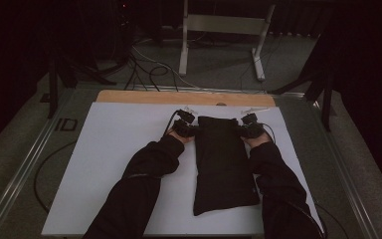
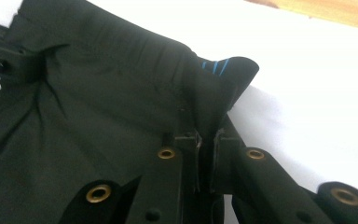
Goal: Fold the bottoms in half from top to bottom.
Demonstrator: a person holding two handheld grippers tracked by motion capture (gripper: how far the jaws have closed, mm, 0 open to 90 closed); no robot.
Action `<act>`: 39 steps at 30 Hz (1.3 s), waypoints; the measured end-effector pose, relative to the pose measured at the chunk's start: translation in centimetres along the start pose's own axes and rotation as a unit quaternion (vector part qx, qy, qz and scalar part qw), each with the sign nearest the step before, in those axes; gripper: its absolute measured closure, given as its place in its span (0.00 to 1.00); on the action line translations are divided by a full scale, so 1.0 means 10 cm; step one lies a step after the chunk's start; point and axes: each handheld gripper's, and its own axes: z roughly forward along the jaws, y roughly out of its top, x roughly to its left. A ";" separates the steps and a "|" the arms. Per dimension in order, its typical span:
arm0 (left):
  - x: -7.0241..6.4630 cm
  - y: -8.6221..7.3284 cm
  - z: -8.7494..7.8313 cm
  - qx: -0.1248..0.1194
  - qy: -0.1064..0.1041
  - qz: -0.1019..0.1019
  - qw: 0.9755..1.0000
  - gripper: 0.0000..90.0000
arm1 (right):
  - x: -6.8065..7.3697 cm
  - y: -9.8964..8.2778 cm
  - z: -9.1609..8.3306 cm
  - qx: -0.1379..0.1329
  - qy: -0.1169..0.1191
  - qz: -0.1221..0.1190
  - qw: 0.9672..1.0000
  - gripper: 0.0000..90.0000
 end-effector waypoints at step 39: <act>-0.16 0.07 -0.55 -0.027 -0.077 0.049 0.996 0.92 | 0.21 0.06 -0.51 -0.057 0.013 -0.031 0.998 0.94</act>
